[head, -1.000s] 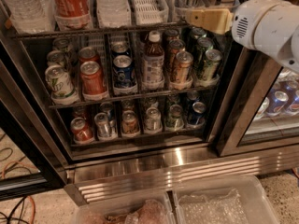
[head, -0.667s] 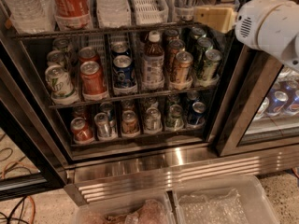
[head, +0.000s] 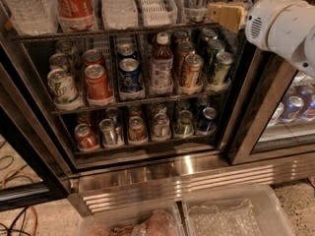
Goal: Pick blue plastic bottle from top shelf of fridge
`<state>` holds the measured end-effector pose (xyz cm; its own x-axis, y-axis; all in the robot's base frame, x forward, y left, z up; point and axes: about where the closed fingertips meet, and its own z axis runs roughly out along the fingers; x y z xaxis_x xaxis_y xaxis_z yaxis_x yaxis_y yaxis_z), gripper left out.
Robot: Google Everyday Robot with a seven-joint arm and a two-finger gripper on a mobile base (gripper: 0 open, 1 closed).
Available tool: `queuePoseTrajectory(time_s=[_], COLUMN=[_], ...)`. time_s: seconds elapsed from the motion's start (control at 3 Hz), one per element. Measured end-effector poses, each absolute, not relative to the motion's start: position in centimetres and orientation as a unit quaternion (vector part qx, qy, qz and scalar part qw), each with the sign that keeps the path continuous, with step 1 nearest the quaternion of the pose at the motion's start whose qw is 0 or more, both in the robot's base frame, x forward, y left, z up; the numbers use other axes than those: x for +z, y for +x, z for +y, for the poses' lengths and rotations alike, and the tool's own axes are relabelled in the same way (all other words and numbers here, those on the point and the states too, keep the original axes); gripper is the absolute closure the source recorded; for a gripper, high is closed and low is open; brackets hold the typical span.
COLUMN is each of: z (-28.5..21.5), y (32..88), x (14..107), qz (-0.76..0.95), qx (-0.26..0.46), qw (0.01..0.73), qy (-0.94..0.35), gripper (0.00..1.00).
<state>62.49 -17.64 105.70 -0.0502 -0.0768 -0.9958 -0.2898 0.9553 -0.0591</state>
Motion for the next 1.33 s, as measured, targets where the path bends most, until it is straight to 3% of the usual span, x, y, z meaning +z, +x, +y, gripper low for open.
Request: queuePoseTrajectory(time_s=[1.33], z=[-17.7], y=[65.4], x=[107.0], qz=[0.706], qx=[0.067], qw=[0.694], qy=[-0.125], gripper=[0.27])
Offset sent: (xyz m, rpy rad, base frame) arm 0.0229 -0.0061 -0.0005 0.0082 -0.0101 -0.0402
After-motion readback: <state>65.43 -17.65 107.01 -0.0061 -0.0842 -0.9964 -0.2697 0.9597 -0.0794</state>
